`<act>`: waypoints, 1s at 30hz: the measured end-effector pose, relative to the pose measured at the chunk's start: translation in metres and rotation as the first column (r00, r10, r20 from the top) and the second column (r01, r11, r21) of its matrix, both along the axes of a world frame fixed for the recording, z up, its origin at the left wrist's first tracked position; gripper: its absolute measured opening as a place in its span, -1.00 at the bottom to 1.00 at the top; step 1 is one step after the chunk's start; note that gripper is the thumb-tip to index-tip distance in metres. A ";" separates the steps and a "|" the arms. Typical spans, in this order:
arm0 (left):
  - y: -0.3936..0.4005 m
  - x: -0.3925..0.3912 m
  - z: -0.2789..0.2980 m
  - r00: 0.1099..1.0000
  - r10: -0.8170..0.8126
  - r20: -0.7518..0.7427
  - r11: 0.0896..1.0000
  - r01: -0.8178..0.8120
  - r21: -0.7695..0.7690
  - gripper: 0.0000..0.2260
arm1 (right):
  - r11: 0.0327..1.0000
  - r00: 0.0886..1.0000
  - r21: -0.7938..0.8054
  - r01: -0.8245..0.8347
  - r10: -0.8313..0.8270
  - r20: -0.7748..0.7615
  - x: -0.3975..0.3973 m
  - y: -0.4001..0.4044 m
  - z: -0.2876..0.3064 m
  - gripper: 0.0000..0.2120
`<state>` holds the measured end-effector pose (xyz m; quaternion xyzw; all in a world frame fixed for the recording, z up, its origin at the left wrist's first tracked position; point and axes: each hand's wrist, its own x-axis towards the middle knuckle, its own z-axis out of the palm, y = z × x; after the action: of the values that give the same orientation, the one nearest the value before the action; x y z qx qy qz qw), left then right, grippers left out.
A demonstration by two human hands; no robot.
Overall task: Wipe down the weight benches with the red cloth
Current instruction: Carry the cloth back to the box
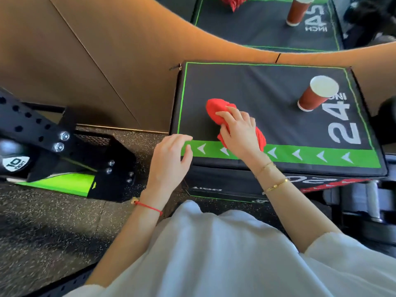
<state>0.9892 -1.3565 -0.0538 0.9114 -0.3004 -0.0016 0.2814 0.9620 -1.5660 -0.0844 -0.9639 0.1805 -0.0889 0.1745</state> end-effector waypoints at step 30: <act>-0.004 0.121 -0.023 0.943 -0.331 -0.025 0.943 0.331 -0.020 -0.80 | 0.963 0.950 -0.015 0.269 -0.268 -0.160 0.029 0.013 -0.042 -0.28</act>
<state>1.1103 -1.3602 -0.0772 0.8456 -0.4453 -0.0594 0.2883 0.9911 -1.5529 -0.1262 -0.9338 0.3237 -0.0331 0.1489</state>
